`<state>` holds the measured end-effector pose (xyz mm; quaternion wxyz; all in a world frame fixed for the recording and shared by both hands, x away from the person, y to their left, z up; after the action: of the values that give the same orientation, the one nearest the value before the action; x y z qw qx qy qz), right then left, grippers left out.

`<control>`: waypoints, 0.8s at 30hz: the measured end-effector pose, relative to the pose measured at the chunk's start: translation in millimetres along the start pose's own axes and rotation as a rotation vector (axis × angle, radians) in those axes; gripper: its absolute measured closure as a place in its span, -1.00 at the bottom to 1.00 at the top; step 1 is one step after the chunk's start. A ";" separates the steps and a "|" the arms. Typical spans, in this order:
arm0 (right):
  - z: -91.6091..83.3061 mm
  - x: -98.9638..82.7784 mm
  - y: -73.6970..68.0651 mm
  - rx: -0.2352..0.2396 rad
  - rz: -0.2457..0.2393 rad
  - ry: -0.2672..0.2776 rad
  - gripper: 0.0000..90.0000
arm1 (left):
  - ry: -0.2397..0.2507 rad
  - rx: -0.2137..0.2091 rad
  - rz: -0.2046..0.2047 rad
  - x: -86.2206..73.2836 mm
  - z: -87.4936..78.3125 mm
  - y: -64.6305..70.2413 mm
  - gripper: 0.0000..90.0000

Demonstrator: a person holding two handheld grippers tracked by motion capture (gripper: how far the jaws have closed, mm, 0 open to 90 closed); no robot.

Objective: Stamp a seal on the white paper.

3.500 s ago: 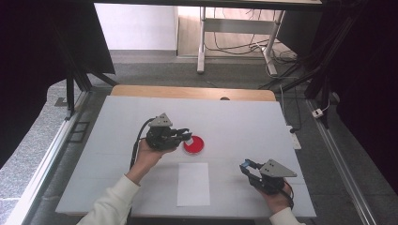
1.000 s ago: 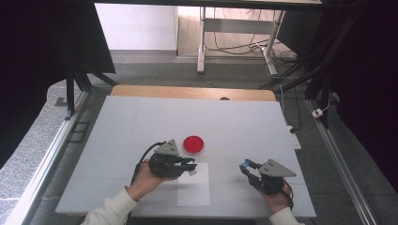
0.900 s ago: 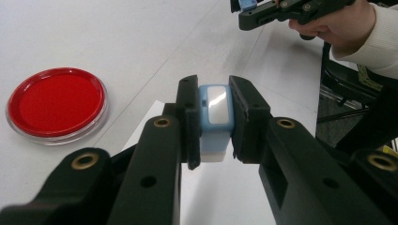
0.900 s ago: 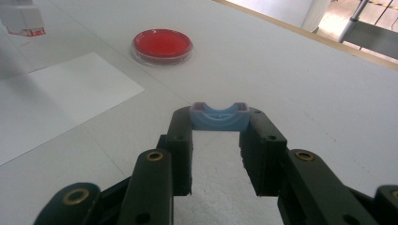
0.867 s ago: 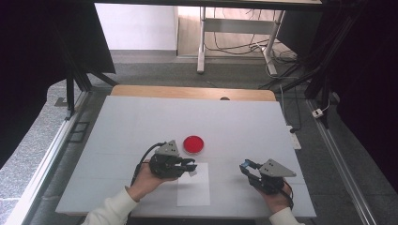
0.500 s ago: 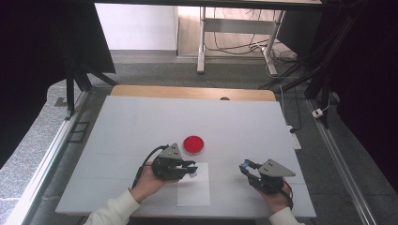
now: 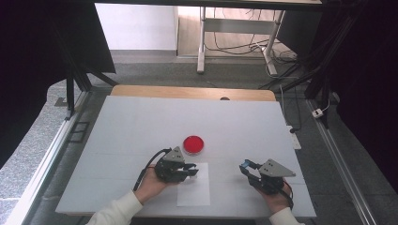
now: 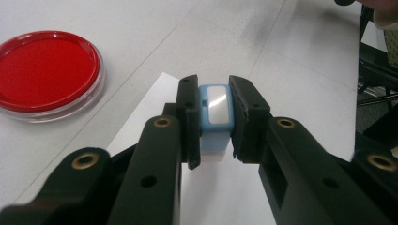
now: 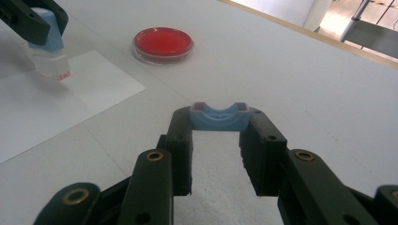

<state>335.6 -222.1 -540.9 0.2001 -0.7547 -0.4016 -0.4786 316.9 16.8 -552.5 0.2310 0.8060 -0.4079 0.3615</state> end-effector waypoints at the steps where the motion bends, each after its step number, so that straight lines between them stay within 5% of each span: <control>1: 0.2 0.0 -0.1 0.001 0.001 0.001 0.45 | -0.001 0.003 0.001 -0.5 0.7 0.1 0.66; 24: -0.1 -0.2 -0.2 0.001 -0.001 0.000 0.45 | -0.017 0.017 0.031 -7.0 8.5 1.6 0.66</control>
<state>335.3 -222.2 -541.0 0.2001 -0.7546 -0.4020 -0.4785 316.1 13.7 -563.2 0.2151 0.8046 -0.4192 0.3615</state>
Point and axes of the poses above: each handheld gripper's, and its own axes: z roughly forward along the jaws, x roughly out of its top, y roughly to its right, the point moved 8 cm from there along z, roughly forward along the jaws, and after that the axes turned 8 degrees about x, right-handed, at the moved point
